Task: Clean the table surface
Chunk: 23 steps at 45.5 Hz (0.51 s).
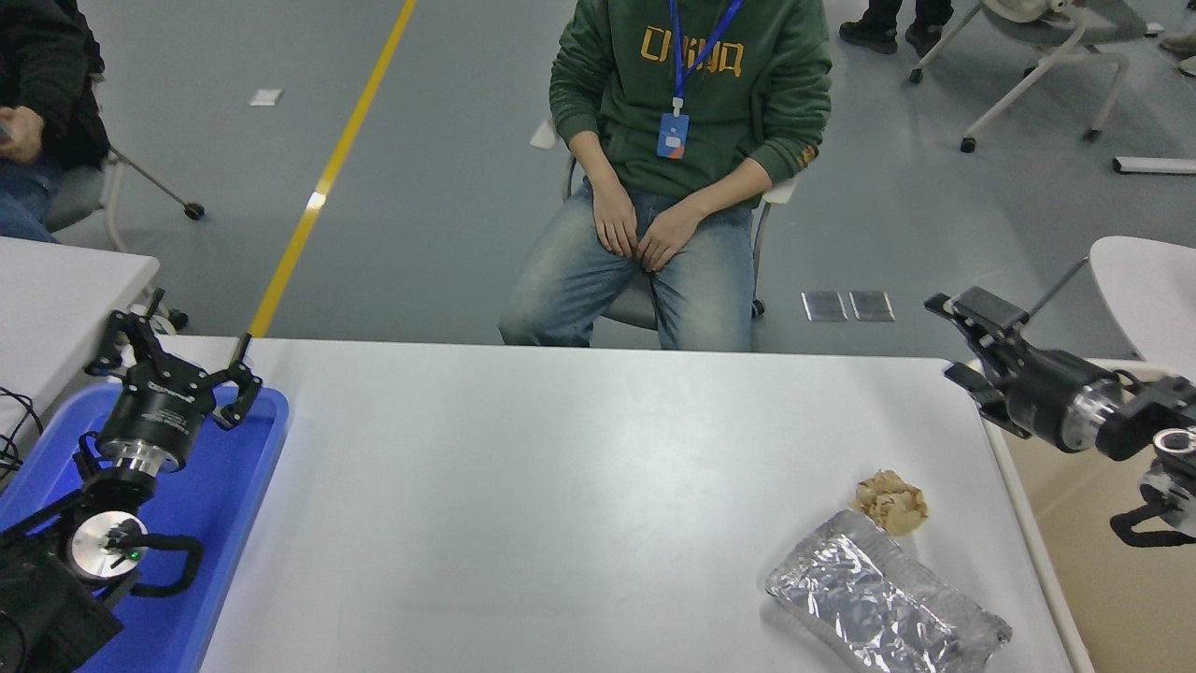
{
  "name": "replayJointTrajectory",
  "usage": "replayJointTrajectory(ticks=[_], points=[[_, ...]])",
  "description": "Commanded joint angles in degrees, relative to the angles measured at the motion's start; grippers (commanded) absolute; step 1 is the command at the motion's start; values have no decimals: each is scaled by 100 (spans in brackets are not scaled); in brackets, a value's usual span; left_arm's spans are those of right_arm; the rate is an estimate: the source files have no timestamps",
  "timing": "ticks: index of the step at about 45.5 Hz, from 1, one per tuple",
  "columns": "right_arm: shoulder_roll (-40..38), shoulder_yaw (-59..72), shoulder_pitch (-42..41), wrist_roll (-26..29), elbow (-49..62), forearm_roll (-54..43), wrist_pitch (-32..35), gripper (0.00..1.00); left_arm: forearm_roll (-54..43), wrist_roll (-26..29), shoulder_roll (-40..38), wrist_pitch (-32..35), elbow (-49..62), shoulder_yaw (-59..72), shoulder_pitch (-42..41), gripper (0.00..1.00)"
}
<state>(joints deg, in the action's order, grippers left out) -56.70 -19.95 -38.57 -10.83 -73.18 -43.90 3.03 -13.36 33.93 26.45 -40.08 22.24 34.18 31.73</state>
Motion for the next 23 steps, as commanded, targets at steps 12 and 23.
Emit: replayJointTrajectory(ticks=[12, 23], points=[[-1914, 1256, 8, 46, -1278, -1604, 383, 100, 0, 0, 0, 0, 0, 1, 0, 100], [-2433, 1915, 25, 72, -1911, -1665, 383, 100, 0, 0, 0, 0, 0, 1, 0, 100]])
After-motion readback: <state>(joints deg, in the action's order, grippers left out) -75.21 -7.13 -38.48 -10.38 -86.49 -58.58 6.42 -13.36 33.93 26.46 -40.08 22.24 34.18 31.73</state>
